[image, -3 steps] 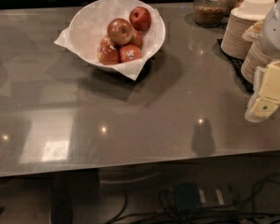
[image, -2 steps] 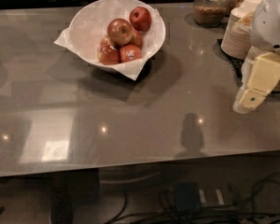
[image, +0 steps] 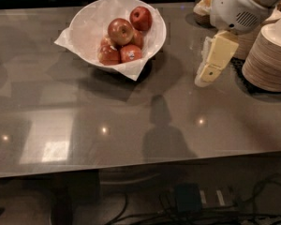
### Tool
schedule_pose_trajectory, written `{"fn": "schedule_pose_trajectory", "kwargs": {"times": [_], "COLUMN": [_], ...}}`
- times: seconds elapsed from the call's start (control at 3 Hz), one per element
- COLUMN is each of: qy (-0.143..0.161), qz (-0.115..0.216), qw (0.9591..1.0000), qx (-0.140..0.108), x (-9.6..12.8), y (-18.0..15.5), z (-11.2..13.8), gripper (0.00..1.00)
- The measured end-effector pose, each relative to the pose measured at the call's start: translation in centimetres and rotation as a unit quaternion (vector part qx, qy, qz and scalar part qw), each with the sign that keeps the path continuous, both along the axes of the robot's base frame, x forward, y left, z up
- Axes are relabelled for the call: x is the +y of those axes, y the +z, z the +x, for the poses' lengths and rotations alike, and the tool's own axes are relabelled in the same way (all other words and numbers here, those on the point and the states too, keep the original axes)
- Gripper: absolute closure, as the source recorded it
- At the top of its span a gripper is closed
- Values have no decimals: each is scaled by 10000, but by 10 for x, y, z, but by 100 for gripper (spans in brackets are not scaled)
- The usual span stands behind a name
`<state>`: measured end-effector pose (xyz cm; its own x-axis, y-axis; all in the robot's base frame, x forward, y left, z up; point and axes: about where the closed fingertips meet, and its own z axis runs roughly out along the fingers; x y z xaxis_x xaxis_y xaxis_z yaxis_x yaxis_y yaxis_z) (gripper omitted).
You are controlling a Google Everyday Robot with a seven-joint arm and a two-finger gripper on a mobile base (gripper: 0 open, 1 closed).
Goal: Pick apple from white bowl
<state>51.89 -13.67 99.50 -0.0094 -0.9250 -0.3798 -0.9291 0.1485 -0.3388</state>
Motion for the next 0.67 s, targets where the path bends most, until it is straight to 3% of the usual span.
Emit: {"fn": "schedule_pose_trajectory", "kwargs": {"times": [0.67], "qy": [615], "qz": [505], "qw": [9965], "qx": [-242], "x": [69], "y": [20], "z": [66], "gripper": [0]}}
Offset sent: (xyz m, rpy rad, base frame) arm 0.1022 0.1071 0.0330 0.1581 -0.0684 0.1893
